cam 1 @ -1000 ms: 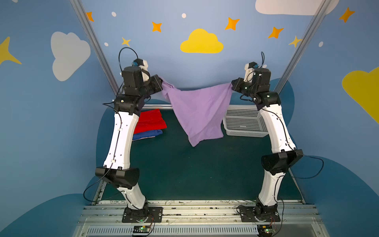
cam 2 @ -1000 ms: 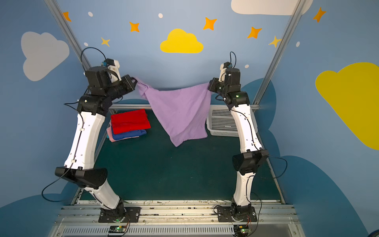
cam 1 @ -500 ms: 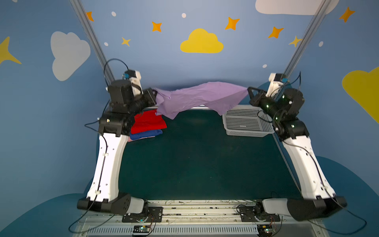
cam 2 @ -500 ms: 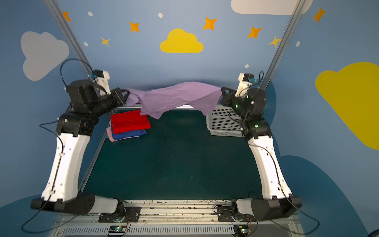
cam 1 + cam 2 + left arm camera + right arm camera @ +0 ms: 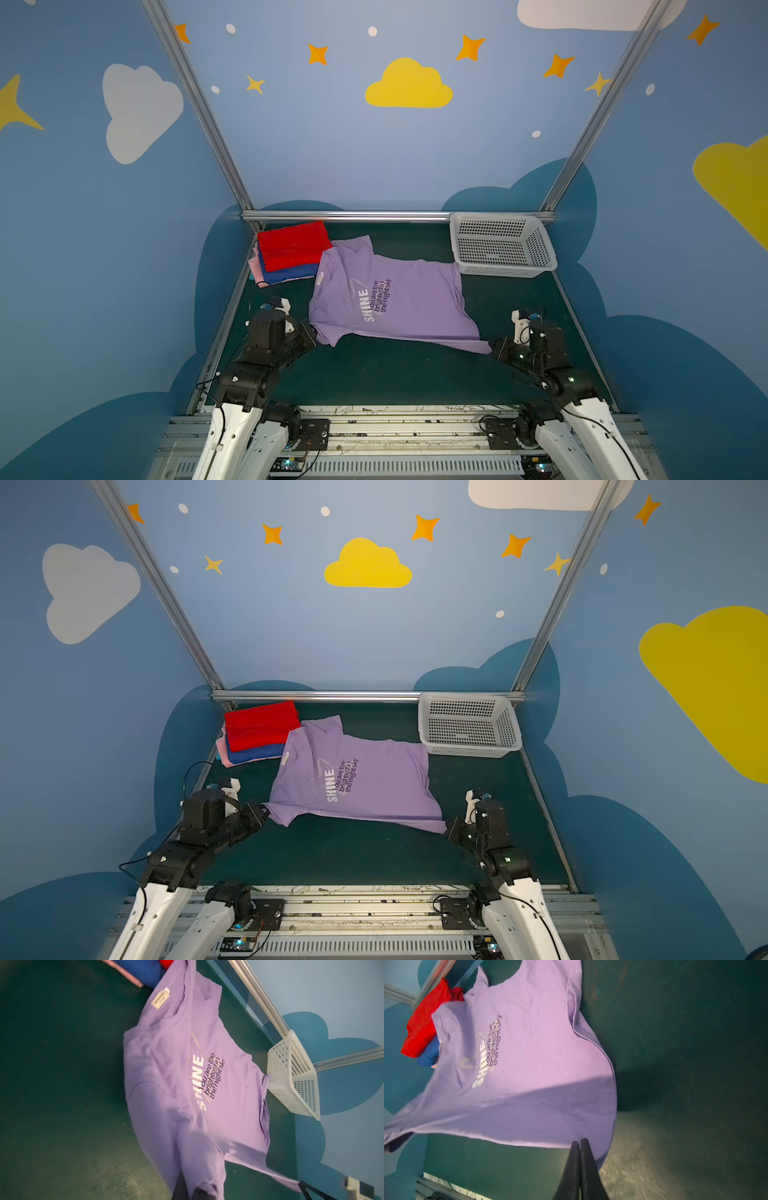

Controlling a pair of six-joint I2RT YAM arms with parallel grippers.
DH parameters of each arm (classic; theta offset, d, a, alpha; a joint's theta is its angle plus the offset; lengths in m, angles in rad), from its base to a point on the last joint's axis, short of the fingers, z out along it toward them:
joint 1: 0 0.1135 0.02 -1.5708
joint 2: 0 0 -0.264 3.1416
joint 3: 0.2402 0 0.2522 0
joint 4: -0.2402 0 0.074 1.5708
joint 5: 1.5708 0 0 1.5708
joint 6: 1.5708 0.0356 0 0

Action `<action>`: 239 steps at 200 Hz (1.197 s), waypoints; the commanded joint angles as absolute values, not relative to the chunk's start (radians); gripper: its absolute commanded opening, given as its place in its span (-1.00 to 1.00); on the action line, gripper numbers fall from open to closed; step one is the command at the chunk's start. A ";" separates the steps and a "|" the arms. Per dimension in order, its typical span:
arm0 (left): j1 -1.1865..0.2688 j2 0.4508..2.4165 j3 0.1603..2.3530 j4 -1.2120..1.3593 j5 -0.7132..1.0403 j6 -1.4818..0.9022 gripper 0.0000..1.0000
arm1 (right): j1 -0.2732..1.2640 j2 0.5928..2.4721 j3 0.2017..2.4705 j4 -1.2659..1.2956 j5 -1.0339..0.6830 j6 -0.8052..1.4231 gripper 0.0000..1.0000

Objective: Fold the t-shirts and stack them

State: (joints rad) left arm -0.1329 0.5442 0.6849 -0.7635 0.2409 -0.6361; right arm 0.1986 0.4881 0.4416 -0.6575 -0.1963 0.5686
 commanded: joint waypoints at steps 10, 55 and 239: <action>-0.146 0.458 0.600 -0.846 0.246 -0.845 -0.92 | 0.204 0.406 0.379 -0.782 -0.145 0.747 -1.00; -0.166 0.254 0.456 -0.983 0.219 -1.031 -0.92 | 0.204 0.294 0.357 -0.892 -0.066 0.776 -1.00; -0.247 1.097 0.813 -0.660 -0.108 -0.828 0.19 | 0.362 1.089 0.722 -0.519 0.074 0.510 -0.08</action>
State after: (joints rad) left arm -0.2451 1.0309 0.7746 -0.7063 -0.0383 -0.8803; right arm 0.3374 0.9596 0.6819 -0.6456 0.0364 0.5713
